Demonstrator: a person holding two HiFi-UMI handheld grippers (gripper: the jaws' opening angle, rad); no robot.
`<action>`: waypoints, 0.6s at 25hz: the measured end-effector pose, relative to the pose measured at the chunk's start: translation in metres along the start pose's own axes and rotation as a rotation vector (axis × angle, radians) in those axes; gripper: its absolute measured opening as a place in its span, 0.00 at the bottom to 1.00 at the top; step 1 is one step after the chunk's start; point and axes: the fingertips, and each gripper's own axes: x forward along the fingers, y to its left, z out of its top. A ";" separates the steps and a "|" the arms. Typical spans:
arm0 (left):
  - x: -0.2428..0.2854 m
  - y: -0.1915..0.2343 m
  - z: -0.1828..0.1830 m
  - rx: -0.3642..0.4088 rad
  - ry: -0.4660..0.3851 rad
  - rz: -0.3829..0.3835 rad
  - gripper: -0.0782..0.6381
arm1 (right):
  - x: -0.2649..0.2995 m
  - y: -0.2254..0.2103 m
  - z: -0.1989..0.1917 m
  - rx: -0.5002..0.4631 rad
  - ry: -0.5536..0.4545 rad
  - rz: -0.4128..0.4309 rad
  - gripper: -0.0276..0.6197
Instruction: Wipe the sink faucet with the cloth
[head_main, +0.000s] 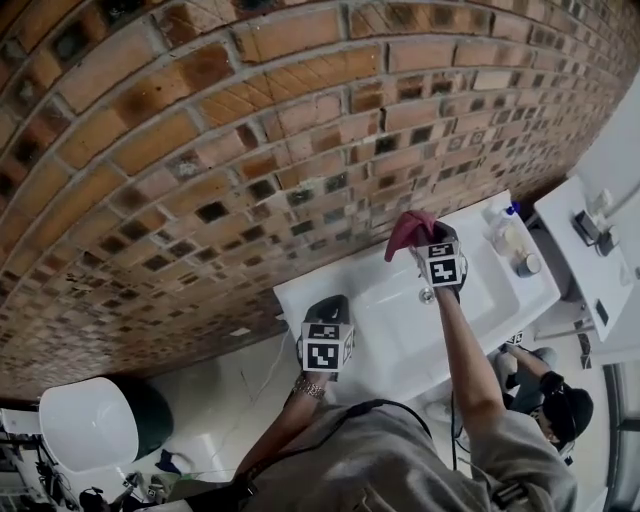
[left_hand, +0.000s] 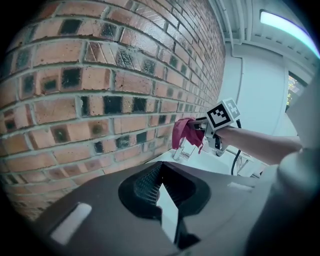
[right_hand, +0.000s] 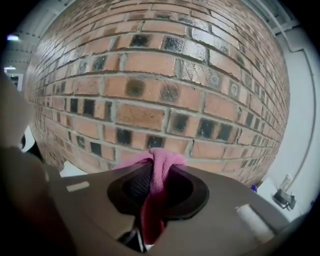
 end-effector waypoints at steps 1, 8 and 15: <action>0.003 0.003 0.000 -0.003 0.004 0.000 0.14 | 0.004 -0.008 0.002 0.004 -0.005 -0.015 0.14; 0.018 0.011 -0.002 -0.012 0.033 -0.010 0.14 | 0.037 -0.073 -0.024 0.147 0.073 -0.109 0.14; 0.029 0.017 -0.006 -0.016 0.066 -0.012 0.14 | 0.056 -0.074 -0.140 0.284 0.393 -0.129 0.13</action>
